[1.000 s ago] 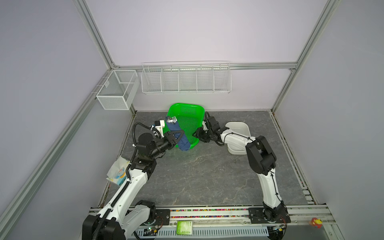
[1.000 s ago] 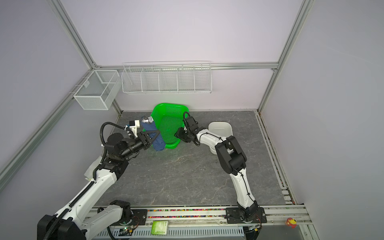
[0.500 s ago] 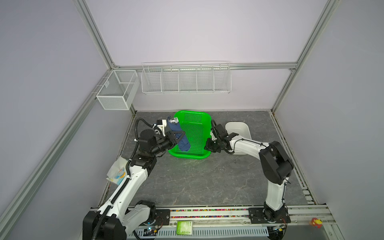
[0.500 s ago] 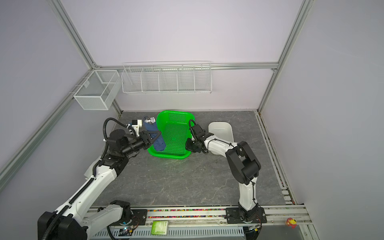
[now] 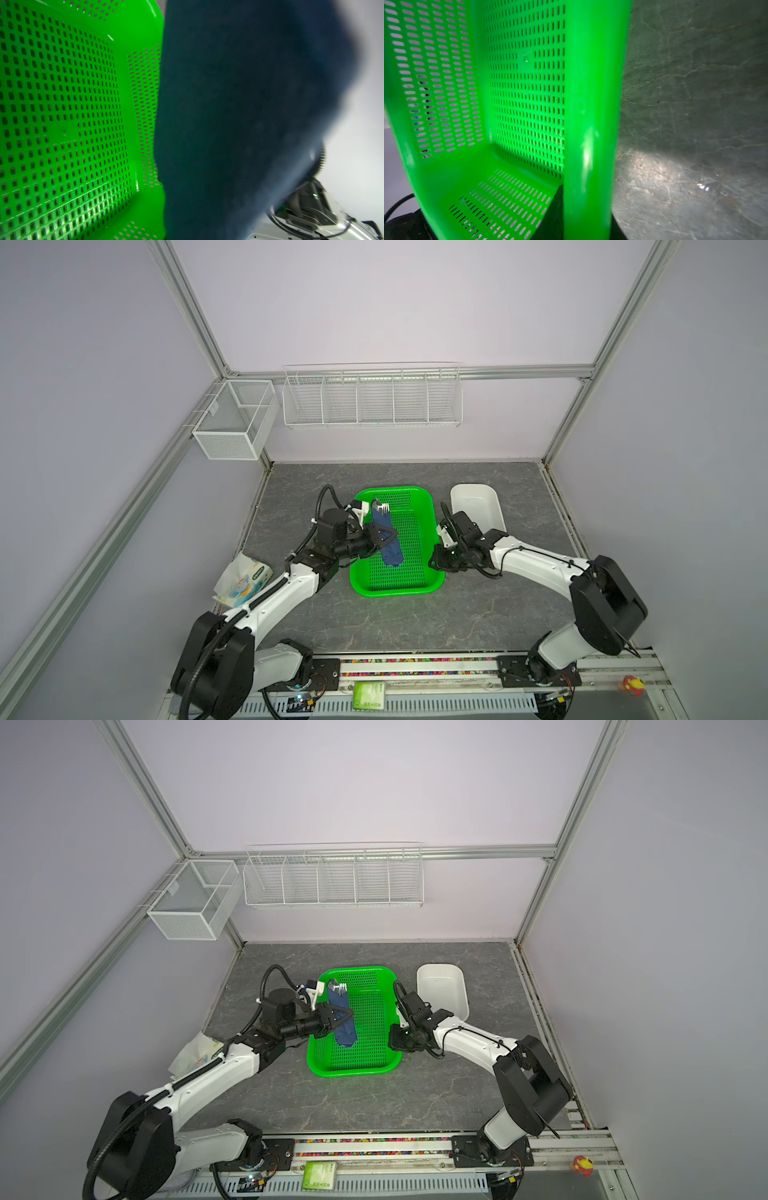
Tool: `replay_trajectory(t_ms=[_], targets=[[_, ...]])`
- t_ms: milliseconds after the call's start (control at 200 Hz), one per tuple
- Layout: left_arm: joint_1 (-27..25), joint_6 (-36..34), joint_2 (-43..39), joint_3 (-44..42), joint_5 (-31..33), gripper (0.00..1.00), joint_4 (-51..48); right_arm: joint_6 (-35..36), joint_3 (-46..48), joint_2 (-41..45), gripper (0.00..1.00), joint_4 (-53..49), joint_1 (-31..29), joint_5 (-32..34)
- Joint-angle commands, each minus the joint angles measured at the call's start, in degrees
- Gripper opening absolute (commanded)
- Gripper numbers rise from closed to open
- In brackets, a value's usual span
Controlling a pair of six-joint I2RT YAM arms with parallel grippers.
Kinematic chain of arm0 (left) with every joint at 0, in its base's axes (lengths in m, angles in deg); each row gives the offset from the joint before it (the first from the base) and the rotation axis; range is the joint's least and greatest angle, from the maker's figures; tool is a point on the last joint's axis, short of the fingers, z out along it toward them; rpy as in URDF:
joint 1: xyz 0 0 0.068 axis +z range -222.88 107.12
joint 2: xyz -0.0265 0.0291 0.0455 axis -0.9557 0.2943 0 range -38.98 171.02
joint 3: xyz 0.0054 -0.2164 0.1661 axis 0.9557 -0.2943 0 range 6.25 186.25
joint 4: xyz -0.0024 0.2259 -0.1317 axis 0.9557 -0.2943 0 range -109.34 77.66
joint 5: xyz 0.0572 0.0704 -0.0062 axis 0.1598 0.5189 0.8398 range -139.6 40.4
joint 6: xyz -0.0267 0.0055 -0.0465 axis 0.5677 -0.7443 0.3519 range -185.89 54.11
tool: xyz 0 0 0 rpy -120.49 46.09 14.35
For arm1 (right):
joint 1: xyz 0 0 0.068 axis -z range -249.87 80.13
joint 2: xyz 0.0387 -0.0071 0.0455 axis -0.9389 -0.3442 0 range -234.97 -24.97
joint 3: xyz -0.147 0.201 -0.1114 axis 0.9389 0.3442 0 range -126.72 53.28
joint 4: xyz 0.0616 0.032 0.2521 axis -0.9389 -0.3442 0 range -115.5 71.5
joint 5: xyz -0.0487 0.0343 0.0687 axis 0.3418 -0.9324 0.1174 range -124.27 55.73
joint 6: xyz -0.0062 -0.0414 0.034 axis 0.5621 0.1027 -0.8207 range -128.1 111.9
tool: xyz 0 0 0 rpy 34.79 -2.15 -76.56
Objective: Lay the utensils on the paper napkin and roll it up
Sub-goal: 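Lower the napkin bundle into the basket with the left gripper while the right presses it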
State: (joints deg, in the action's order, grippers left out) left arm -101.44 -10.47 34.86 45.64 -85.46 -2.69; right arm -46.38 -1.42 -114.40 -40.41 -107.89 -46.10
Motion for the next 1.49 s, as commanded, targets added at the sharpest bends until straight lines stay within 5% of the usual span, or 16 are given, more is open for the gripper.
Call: replay_trajectory(t_ms=[0, 90, 280, 925, 1490], targets=[[-1.69, -2.22, 5.33, 3.40, -1.15, 0.00, 5.09, 0.10, 0.94, 2.50, 0.35, 2.62, -0.47, -0.37], [-3.51, -7.08, 9.80, 7.14, 0.23, 0.00, 0.40, -1.74, 1.58, 3.55, 0.46, 3.11, -0.45, 2.37], [-4.58, -9.66, 17.26, 10.82, 0.48, 0.00, -0.78, -3.45, 1.61, 4.24, 0.48, 3.98, -0.54, 2.87], [-6.88, -5.80, 36.06, 20.51, 5.63, 0.00, 0.54, -5.28, 2.18, 4.53, 0.43, 4.69, -2.02, 2.33], [-7.45, -9.49, 42.87, 22.38, 4.55, 0.04, 0.06, -6.08, 2.59, 4.71, 0.43, 5.13, -2.74, 3.49]])
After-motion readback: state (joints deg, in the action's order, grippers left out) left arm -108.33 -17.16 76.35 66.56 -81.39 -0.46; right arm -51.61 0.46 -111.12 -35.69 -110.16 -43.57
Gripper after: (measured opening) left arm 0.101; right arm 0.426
